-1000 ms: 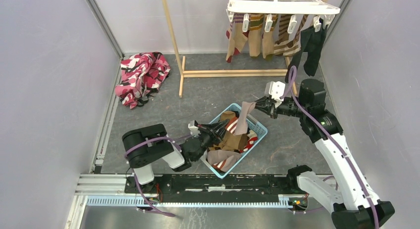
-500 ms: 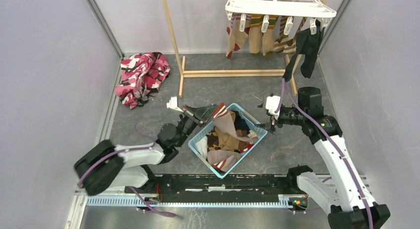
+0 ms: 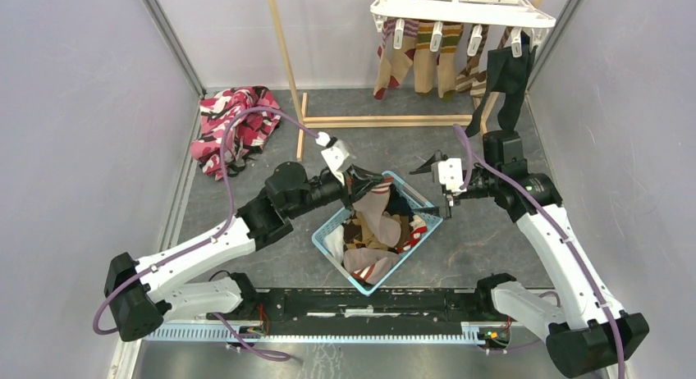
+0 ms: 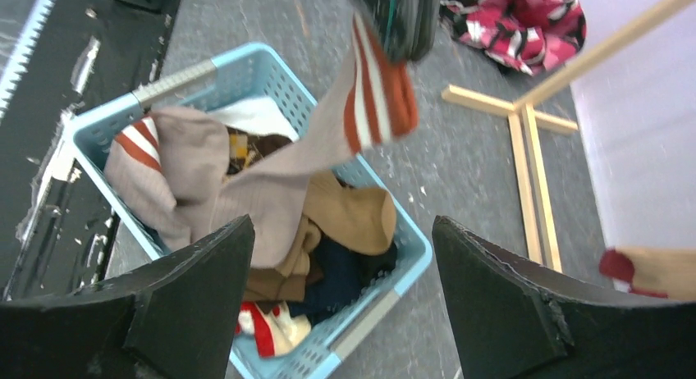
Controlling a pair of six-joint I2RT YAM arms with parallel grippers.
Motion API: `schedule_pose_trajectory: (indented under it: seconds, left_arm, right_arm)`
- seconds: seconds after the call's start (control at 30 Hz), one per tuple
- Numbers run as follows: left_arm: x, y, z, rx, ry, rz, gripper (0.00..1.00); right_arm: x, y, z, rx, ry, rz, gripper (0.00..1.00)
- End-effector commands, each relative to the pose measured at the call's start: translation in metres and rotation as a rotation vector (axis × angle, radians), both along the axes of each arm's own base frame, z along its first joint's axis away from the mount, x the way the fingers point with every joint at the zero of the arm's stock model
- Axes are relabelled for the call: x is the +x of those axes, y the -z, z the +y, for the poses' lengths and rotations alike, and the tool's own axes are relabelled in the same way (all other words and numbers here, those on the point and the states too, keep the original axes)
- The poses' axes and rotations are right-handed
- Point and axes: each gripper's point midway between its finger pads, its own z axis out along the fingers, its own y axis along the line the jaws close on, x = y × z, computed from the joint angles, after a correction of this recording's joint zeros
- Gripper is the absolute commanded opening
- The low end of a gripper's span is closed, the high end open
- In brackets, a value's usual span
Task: Clip the socks to the hanger
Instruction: Pick up the sock from the bin.
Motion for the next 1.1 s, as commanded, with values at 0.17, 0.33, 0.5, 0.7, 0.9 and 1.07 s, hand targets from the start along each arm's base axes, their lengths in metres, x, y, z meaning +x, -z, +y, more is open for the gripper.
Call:
schedule_pose_trajectory:
  seconds: [0.17, 0.33, 0.5, 0.7, 0.9, 1.07]
  left_arm:
    - [-0.023, -0.019, -0.03, 0.032, 0.167, -0.183, 0.02]
    - [-0.027, -0.022, -0.038, -0.007, 0.171, -0.182, 0.02]
    - [-0.027, -0.027, -0.036, -0.07, 0.154, -0.154, 0.02]
    - [-0.029, -0.023, -0.037, -0.087, 0.159, -0.128, 0.02]
    - [-0.023, -0.018, -0.03, -0.123, 0.104, -0.076, 0.13]
    - [-0.033, -0.021, -0.009, -0.154, 0.091, -0.111, 0.58]
  right_arm:
    - [-0.006, -0.024, 0.035, 0.119, -0.046, 0.072, 0.83]
    - [-0.011, -0.014, 0.036, 0.126, -0.052, 0.11, 0.76]
    - [-0.013, -0.004, 0.034, 0.124, -0.043, 0.122, 0.67]
    - [-0.023, -0.012, 0.036, 0.153, -0.09, 0.118, 0.26]
    - [-0.031, -0.016, 0.032, 0.167, -0.123, 0.078, 0.0]
    - [-0.028, -0.006, 0.018, 0.119, -0.1, -0.018, 0.0]
